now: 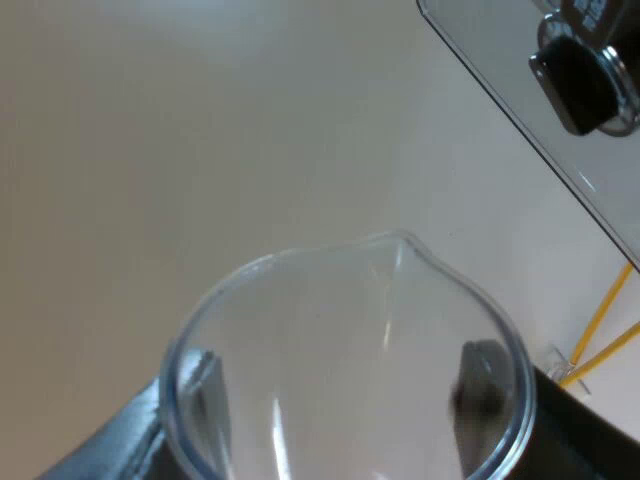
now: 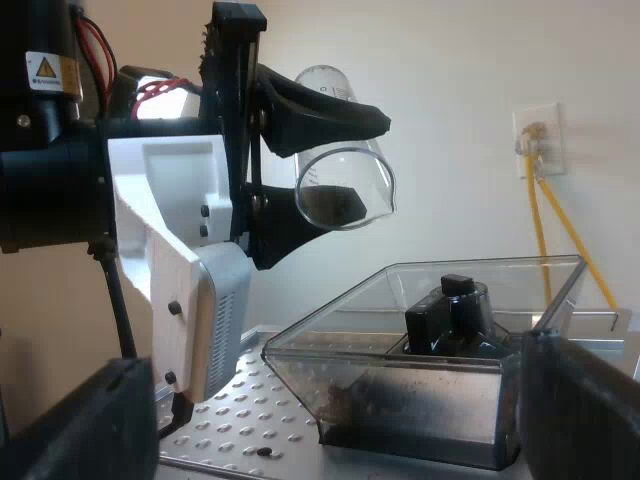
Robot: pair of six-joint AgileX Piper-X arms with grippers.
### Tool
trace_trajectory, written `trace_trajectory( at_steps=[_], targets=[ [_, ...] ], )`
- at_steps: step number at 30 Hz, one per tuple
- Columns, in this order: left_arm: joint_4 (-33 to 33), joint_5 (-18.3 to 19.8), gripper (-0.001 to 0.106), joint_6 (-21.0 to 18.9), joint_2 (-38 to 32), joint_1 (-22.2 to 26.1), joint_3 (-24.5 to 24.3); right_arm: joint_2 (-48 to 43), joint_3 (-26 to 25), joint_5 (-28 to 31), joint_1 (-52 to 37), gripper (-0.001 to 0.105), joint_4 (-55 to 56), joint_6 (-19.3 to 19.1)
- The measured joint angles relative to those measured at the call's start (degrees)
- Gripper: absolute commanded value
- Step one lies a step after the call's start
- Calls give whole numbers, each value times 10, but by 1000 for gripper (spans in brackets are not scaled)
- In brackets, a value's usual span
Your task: Pour the beans into the coffee machine
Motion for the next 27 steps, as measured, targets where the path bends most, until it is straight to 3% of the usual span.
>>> trace_trajectory(
  at_steps=[7,12,13,16,18,20,22,27],
  targets=[
    [5,1,37,-5,0,0,0,0,0,0,0,79,0,0],
    [13,1,37,-72,0,0,0,0,0,0,0,79,0,0],
    [13,-4,37,-104,0,0,0,0,0,0,0,79,0,0],
    [15,-12,37,-134,-3,0,0,0,0,0,0,79,0,0],
    [15,-31,37,-207,-9,0,0,0,0,0,0,79,1,0],
    [15,-49,37,-249,-14,0,0,0,0,0,0,79,1,0],
    [16,-80,37,-336,-27,0,0,0,0,0,0,79,1,0],
    [16,-134,37,-485,-58,0,0,0,0,0,0,79,1,0]
  ],
)
